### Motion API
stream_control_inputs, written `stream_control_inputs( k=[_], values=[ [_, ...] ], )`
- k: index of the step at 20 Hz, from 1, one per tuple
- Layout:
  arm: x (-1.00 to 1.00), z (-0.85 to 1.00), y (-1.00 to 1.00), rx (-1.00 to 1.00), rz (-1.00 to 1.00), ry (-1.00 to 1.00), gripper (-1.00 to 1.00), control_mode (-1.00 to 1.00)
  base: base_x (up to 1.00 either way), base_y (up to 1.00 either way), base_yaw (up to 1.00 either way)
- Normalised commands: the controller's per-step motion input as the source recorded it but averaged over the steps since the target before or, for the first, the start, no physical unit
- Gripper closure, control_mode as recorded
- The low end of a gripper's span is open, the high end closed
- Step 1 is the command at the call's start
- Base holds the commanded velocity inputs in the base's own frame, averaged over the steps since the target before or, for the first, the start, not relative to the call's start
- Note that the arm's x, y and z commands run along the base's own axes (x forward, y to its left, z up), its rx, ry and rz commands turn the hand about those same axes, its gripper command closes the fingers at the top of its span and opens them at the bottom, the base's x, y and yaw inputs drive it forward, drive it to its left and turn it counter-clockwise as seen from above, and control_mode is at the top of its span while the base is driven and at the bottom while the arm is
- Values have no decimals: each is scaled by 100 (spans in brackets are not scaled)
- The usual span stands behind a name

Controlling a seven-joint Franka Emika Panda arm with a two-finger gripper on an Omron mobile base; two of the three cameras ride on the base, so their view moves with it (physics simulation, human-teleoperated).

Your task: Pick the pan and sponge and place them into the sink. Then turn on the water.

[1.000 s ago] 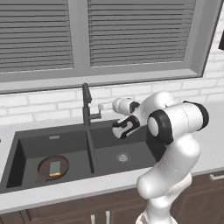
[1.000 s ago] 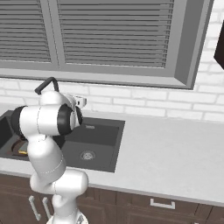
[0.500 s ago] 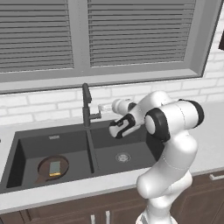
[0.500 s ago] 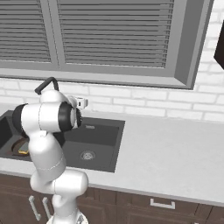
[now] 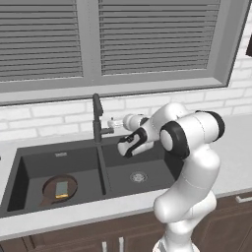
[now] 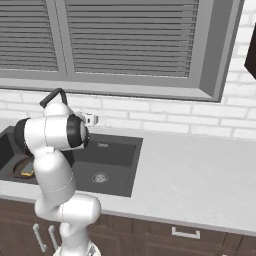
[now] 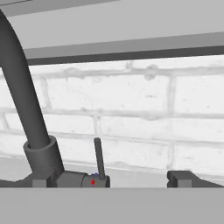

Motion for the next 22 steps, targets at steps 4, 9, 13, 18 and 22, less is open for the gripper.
stream_control_inputs(
  k=[4,9,13,18,22],
  values=[
    [10,-8,0,0,0,0,-100,-100,0,0,0],
    [12,-13,0,0,-1,0,-100,-100,0,0,0],
    [14,-13,6,0,-2,0,-100,-100,0,0,0],
    [14,-9,12,0,-1,0,-100,-100,0,0,0],
    [11,-6,22,0,-1,0,-100,-100,0,0,0]
  ],
)
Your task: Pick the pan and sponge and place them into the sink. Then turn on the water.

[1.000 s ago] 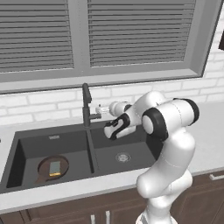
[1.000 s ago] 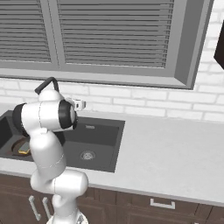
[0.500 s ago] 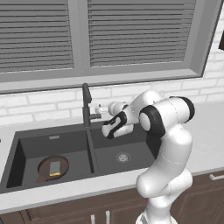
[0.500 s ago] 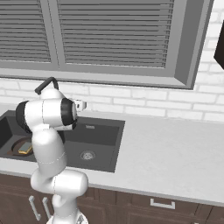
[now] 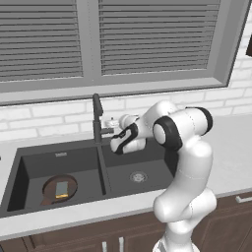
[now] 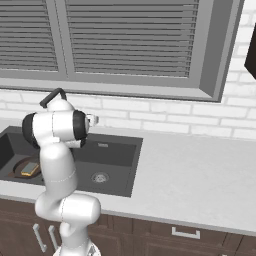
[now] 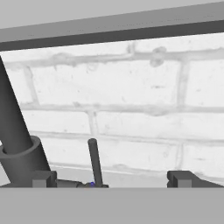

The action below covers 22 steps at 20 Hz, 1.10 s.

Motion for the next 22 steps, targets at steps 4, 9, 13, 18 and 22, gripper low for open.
stream_control_inputs(
  k=[4,9,13,18,22],
  values=[
    [16,-1,19,0,-1,0,-100,-100,0,0,0],
    [12,-1,14,0,0,0,-100,-100,0,0,0],
    [11,-3,17,0,-1,0,-100,-100,0,0,0],
    [9,-1,6,0,0,0,-100,-100,0,0,0],
    [9,-3,0,0,0,0,-100,-100,0,0,0]
  ],
)
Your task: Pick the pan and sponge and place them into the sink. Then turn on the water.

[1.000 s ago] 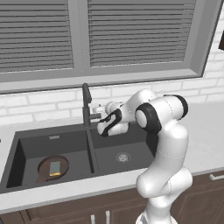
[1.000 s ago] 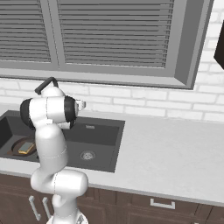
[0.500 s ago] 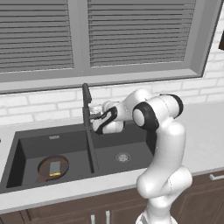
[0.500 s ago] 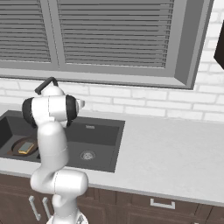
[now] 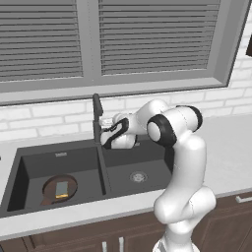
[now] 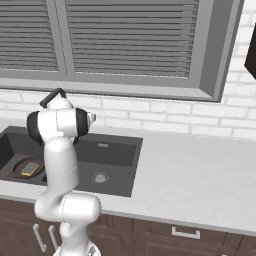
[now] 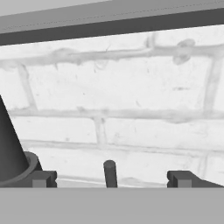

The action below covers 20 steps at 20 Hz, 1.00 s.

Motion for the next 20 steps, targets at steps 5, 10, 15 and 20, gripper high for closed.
stream_control_inputs(
  k=[5,10,15,20],
  values=[
    [7,-5,0,0,0,0,-100,-100,0,0,0],
    [7,-4,0,0,0,0,-100,-100,0,0,0],
    [10,-7,0,0,0,0,-100,-100,0,0,0],
    [6,-8,0,0,0,0,-100,-100,0,0,0]
  ],
)
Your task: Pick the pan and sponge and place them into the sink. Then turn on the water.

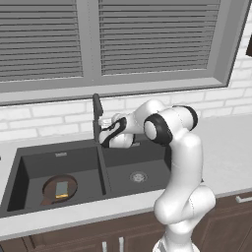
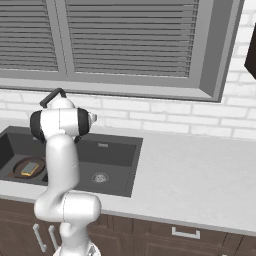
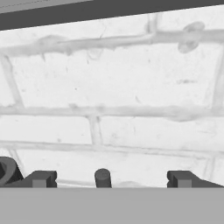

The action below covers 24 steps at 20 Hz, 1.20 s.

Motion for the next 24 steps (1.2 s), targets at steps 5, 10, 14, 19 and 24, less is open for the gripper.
stream_control_inputs(
  k=[5,10,14,19,24],
  values=[
    [0,-1,-15,0,0,0,-100,-100,0,0,0],
    [0,0,-26,0,0,0,-100,-100,0,0,0],
    [0,0,-31,0,0,0,-100,-100,0,0,0],
    [3,0,-25,0,0,0,-100,-100,0,0,0],
    [4,0,-24,0,0,0,-100,-100,0,0,0]
  ],
)
